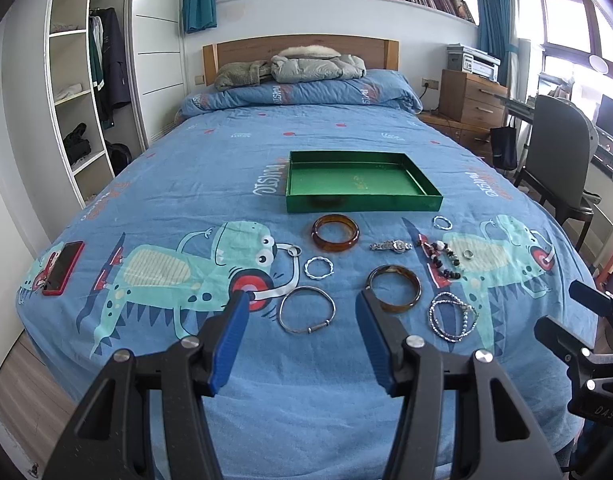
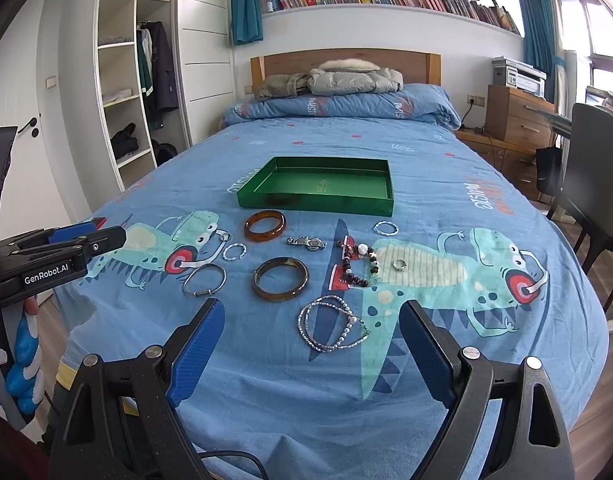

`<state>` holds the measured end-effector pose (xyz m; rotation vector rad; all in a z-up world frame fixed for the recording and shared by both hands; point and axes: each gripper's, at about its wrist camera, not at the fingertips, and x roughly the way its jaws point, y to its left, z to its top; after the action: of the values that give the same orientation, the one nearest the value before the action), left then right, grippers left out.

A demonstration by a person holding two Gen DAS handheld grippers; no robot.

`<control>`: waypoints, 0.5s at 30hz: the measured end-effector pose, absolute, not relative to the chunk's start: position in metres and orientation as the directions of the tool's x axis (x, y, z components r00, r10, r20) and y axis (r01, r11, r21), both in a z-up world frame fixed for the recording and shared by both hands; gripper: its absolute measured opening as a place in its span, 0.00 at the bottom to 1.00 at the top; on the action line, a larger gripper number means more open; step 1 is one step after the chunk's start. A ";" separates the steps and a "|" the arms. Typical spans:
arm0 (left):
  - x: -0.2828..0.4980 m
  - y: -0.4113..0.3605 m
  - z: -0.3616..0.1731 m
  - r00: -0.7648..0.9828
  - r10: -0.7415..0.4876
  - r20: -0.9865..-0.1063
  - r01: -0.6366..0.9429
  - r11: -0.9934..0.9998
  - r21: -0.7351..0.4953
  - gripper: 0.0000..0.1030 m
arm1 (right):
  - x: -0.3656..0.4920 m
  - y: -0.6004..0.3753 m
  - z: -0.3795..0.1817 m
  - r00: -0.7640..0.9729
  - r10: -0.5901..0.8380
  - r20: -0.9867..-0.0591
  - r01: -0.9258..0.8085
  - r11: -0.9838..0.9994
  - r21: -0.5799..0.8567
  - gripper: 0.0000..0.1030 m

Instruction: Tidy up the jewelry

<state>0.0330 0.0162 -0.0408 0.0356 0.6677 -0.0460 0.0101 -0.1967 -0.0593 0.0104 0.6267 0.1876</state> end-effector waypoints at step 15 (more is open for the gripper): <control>0.043 0.014 -0.048 0.770 -0.030 -0.637 0.052 0.998 0.017 0.52 | 0.023 -0.184 -0.062 0.769 0.194 -0.609 -0.214 0.976 0.041 0.86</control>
<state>0.0435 0.0138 -0.0478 0.0340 0.6898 -0.0444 0.0230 -0.1837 -0.0622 -0.0316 0.6575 0.2213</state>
